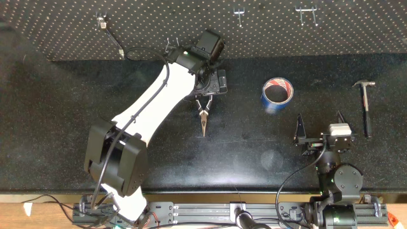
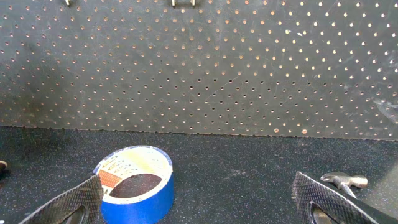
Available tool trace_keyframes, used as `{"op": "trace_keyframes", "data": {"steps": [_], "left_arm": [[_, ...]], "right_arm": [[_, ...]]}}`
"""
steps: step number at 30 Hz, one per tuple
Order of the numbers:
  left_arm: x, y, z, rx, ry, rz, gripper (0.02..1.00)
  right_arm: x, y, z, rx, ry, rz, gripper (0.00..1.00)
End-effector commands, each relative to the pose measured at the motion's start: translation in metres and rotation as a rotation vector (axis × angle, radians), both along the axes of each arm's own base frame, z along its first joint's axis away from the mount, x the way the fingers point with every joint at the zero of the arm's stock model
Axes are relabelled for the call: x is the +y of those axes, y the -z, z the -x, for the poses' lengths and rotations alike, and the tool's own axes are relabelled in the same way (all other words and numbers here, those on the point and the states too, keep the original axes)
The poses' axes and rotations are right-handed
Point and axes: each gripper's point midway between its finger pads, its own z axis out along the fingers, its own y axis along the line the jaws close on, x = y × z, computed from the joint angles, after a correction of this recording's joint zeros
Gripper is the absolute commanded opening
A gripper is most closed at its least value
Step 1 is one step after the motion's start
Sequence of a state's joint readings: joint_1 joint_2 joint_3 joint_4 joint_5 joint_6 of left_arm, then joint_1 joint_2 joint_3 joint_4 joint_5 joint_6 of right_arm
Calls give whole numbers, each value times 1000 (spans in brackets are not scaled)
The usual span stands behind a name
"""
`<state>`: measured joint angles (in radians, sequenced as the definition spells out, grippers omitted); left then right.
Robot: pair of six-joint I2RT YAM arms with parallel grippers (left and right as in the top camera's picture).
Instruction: Place Tools Onto Pegboard
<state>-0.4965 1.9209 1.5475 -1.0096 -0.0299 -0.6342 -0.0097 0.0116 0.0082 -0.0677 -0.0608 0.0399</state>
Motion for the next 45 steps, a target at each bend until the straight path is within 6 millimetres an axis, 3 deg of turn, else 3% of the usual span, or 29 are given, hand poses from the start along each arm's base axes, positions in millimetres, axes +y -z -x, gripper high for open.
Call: {"op": "trace_keyframes", "data": {"steps": [1, 10, 24, 30, 45], "left_arm": [[-3, 1, -5, 0, -14, 3, 996], [4, 22, -7, 24, 60, -72, 996], [2, 24, -14, -2, 80, -72, 996], [5, 37, -9, 42, 81, -93, 996], [8, 48, 1, 81, 69, -95, 996]], "right_arm": [[0, 0, 0, -4, 2, 11, 996], [0, 0, 0, -4, 2, 12, 996], [0, 0, 0, -4, 2, 11, 996], [0, 0, 0, -4, 2, 11, 996], [0, 0, 0, -4, 2, 11, 996]]}}
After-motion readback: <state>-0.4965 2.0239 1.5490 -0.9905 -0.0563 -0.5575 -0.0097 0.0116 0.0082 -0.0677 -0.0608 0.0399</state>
